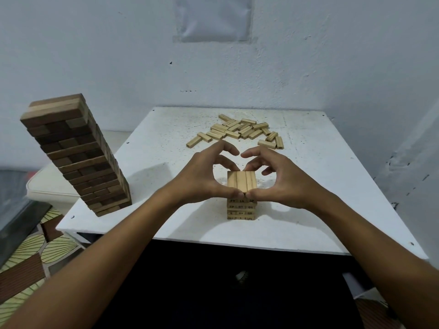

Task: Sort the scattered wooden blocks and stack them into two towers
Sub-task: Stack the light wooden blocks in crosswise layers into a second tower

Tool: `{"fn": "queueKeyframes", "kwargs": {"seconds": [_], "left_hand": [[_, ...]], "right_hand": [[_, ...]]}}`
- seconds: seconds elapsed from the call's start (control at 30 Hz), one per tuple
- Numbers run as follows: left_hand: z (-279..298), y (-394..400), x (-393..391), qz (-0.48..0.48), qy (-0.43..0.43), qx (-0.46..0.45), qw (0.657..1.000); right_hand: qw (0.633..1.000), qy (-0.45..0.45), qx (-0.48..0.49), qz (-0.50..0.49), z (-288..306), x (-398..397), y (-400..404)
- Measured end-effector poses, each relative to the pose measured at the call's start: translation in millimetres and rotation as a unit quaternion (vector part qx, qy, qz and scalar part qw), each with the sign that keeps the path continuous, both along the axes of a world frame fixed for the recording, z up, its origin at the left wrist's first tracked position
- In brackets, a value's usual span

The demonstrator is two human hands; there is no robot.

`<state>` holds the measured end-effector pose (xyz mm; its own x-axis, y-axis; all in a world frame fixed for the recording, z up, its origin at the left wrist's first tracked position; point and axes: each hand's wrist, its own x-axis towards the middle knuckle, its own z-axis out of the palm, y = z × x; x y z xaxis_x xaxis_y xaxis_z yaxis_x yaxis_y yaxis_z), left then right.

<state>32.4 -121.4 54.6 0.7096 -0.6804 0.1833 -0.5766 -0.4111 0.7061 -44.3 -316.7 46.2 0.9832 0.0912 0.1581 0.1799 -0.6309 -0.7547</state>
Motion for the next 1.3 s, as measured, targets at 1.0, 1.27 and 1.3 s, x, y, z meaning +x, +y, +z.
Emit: {"fn": "queueKeyframes", "kwargs": {"seconds": [1.0, 1.27, 1.3], "left_hand": [[-13, 13, 4, -0.028, 0.046, -0.024, 0.998], [-16, 9, 4, -0.025, 0.033, -0.024, 0.999], [-16, 9, 4, -0.024, 0.032, -0.026, 0.999]], "right_hand": [[1.0, 0.009, 0.018, -0.01, -3, -7, -6], [1.0, 0.0, 0.01, -0.008, -4, -6, -8], [1.0, 0.0, 0.009, -0.008, -4, -6, -8]]}}
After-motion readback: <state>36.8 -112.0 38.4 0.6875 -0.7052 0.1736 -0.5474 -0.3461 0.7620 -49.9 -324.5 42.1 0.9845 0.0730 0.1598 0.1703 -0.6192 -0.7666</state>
